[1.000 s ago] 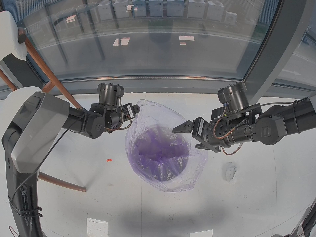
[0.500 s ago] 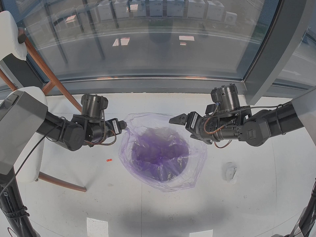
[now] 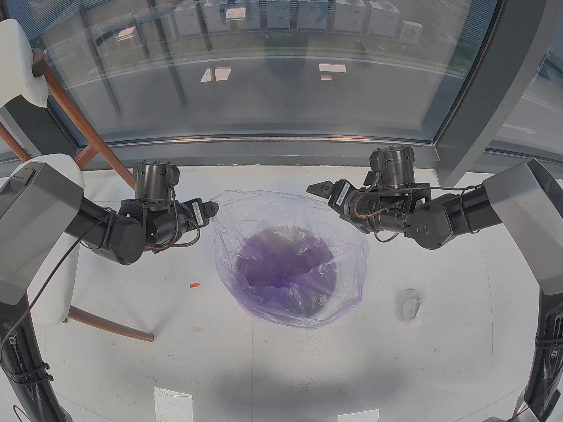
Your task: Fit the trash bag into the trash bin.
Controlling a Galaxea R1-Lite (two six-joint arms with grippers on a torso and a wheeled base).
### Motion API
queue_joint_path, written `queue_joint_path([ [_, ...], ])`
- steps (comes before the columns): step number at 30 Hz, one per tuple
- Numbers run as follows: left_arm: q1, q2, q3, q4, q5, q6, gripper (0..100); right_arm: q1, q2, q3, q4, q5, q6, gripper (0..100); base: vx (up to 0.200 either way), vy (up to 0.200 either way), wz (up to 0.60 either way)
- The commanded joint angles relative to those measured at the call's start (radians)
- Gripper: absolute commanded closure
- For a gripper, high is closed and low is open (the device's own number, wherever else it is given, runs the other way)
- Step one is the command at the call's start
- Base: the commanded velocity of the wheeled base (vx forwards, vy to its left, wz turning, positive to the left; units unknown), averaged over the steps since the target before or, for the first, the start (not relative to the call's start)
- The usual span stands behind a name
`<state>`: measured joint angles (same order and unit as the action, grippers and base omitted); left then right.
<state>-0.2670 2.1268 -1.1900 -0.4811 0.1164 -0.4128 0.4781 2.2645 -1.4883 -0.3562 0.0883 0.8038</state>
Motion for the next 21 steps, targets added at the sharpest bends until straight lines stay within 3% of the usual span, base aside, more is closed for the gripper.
queue_joint_path([
  [1, 0.006, -0.027, 0.046, -0.054, -0.014, -0.001, 0, 0.002, 0.023, -0.013, -0.001, 0.001, 0.002, 0, 0.0, 0.0, 0.0],
  [8, 0.003, -0.039, 0.096, -0.12, -0.046, -0.009, 0, 0.008, 0.02, -0.006, 0.0, -0.001, 0.003, 0, 0.0, 0.0, 0.0],
  [13, 0.006, -0.107, 0.236, -0.281, -0.207, -0.008, 0, 0.01, 0.018, -0.001, 0.0, 0.001, 0.003, 0, 0.0, 0.0, 0.0],
  [14, 0.006, -0.119, 0.29, -0.329, -0.271, -0.006, 0, 0.01, 0.021, -0.001, 0.0, -0.001, 0.003, 0, 0.0, 0.0, 0.0],
  [15, 0.006, -0.12, 0.296, -0.335, -0.279, -0.006, 0, 0.01, 0.021, -0.003, 0.0, -0.001, 0.003, 0, 0.0, 0.0, 0.0],
  [16, 0.006, -0.133, 0.356, -0.41, -0.356, 0.005, 0, 0.01, 0.023, -0.003, 0.0, -0.001, 0.003, 0, 0.0, 0.0, 0.0],
  [19, 0.002, -0.186, 0.431, -0.513, -0.466, 0.008, 0, 0.01, 0.021, -0.007, 0.0, -0.001, 0.003, 0, 0.0, 0.0, 0.0],
  [21, -0.003, -0.229, 0.448, -0.508, -0.506, 0.005, 0, 0.011, 0.02, -0.006, 0.0, 0.001, 0.003, 0, 0.0, 0.0, 0.0],
])
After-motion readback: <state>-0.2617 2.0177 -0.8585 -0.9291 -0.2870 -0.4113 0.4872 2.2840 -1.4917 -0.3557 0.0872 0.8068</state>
